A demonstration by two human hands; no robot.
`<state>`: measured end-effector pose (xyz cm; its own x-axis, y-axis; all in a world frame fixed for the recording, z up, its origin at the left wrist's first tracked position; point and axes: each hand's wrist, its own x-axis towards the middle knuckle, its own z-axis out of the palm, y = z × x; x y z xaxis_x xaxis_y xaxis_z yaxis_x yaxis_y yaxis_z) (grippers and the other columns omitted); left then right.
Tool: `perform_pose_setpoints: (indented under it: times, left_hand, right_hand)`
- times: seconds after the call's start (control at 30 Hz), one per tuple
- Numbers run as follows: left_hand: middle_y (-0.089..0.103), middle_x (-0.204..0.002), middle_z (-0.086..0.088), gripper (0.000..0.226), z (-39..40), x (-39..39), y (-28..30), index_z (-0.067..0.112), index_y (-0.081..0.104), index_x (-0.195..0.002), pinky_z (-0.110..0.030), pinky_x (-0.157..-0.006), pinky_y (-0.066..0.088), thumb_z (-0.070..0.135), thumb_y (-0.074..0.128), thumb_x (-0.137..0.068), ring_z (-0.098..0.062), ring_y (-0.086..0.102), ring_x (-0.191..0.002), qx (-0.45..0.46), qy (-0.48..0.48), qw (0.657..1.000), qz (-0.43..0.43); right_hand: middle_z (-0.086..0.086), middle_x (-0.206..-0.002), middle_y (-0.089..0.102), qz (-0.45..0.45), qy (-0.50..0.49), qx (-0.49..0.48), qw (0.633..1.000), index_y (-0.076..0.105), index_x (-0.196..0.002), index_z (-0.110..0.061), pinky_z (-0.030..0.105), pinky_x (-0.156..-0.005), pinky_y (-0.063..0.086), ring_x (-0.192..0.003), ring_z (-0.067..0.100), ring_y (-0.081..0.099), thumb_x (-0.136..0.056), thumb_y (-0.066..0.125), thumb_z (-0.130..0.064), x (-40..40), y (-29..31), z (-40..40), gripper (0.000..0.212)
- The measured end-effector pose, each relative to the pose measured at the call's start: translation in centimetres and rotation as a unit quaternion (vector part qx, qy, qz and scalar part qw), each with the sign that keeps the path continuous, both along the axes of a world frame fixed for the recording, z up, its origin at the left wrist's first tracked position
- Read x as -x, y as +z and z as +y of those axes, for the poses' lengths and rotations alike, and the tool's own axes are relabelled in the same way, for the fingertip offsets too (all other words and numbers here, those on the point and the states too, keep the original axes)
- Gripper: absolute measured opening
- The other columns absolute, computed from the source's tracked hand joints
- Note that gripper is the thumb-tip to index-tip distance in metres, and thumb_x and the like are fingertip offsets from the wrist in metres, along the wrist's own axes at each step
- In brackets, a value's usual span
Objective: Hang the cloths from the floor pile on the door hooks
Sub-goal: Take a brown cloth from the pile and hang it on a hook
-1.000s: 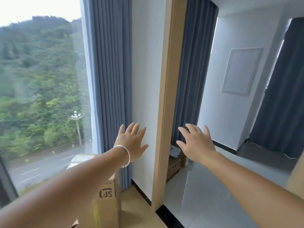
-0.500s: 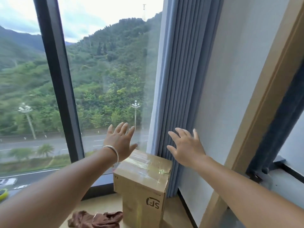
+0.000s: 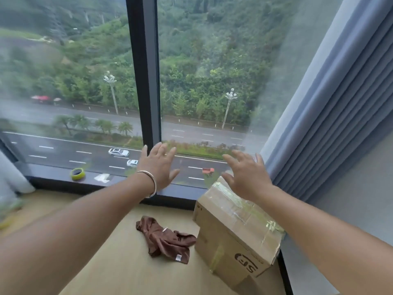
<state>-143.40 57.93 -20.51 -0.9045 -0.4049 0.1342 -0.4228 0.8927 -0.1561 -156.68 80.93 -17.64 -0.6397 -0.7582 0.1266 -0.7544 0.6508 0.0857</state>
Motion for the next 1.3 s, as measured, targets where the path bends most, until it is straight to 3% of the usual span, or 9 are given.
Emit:
perform_pose_setpoints:
  times: [0.33,0.47,0.63,0.8,1.07,1.3]
  left_hand:
    - [0.02,-0.156,-0.008,0.069,-7.5,-1.5,-18.2,0.025,0.02,-0.149,-0.053,-0.114,0.013,0.06,0.036,-0.092,-0.024,0.013,-0.145,-0.093,0.128,0.979,-0.129]
    - [0.023,-0.154,-0.01,0.066,-7.5,-1.9,-28.0,0.024,0.022,-0.147,-0.053,-0.113,0.015,0.058,0.036,-0.092,-0.026,0.017,-0.143,-0.166,0.151,0.957,-0.186]
    - [0.02,-0.155,-0.01,0.066,-6.7,-2.2,-41.7,0.024,0.019,-0.149,-0.052,-0.115,0.009,0.056,0.035,-0.094,-0.026,0.013,-0.144,-0.246,0.16,0.927,-0.232]
    - [0.016,-0.157,-0.008,0.066,-5.1,-2.3,-57.0,0.023,0.016,-0.15,-0.051,-0.115,0.008,0.054,0.035,-0.095,-0.024,0.01,-0.145,-0.29,0.106,0.912,-0.271]
    - [0.012,-0.159,-0.004,0.067,-1.2,0.1,-77.7,0.018,0.008,-0.152,-0.046,-0.117,0.007,0.049,0.032,-0.098,-0.021,0.008,-0.146,-0.311,0.0,0.901,-0.303]
    - [0.017,-0.158,-0.005,0.064,2.5,5.2,-90.9,0.012,0.012,-0.151,-0.035,-0.117,0.011,0.04,0.038,-0.099,-0.019,0.014,-0.145,-0.344,-0.052,0.908,-0.233]
  right_hand:
    - [0.007,-0.151,0.035,-0.124,0.155,-0.082,0.977,0.037,-0.143,-0.028,0.058,-0.115,0.008,-0.139,0.024,0.03,-0.094,0.047,-0.049,3.7,-19.5,-13.8,0.055]
    - [0.007,-0.148,0.038,-0.156,0.209,-0.165,0.951,0.038,-0.14,-0.027,0.058,-0.114,0.011,-0.137,0.025,0.032,-0.093,0.044,-0.05,3.2,-29.9,-15.9,0.053]
    - [0.003,-0.14,0.043,-0.192,0.206,-0.235,0.93,0.042,-0.134,-0.026,0.055,-0.113,0.014,-0.132,0.024,0.036,-0.094,0.042,-0.049,2.2,-43.1,-15.7,0.047]
    - [0.005,-0.144,0.038,-0.199,0.17,-0.346,0.901,0.032,-0.143,-0.022,0.054,-0.114,0.014,-0.138,0.024,0.027,-0.094,0.041,-0.049,2.0,-57.4,-13.9,0.057]
    - [0.008,-0.148,0.032,-0.196,0.132,-0.432,0.87,0.025,-0.147,-0.02,0.049,-0.115,0.017,-0.14,0.026,0.022,-0.092,0.045,-0.046,3.1,-77.8,-11.4,0.064]
    - [0.013,-0.148,0.032,-0.134,0.151,-0.426,0.882,0.028,-0.146,-0.014,0.043,-0.111,0.027,-0.14,0.03,0.024,-0.09,0.048,-0.021,6.2,-90.3,-11.6,0.06]
